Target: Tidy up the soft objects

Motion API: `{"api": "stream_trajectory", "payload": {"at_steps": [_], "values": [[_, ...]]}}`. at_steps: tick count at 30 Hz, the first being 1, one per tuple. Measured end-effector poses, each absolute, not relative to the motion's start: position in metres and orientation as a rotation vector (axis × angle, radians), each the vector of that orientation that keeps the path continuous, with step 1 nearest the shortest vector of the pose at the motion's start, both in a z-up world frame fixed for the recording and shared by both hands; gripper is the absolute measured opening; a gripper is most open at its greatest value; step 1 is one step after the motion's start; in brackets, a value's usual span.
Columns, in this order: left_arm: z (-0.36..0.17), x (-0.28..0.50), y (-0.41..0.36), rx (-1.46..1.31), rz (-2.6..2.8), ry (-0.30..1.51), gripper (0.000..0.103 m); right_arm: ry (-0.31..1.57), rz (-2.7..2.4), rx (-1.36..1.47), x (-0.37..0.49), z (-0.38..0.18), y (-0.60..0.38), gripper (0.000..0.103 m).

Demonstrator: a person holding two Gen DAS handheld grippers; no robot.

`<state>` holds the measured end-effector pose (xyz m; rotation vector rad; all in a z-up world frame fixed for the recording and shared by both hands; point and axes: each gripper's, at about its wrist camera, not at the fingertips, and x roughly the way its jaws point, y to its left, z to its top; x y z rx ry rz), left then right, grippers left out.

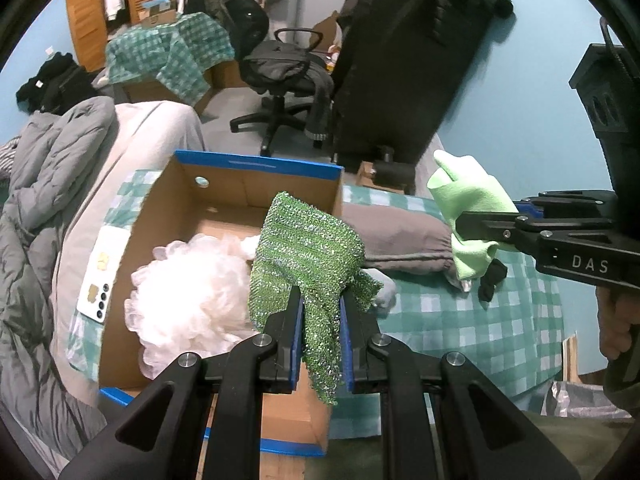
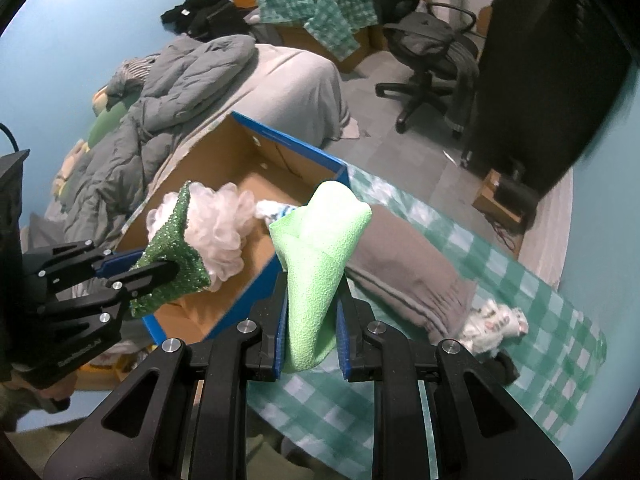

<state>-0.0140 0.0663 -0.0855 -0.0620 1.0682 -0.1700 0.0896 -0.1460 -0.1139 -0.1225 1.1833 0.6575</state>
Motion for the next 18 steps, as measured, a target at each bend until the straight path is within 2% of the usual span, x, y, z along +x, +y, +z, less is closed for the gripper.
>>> {"api": "stream_trajectory", "payload": {"at_steps": [18], "values": [[-0.09, 0.018, 0.113, -0.07, -0.117, 1.045, 0.016, 1.186, 0.71, -0.147, 0.104, -0.122, -0.088, 0.019]]}}
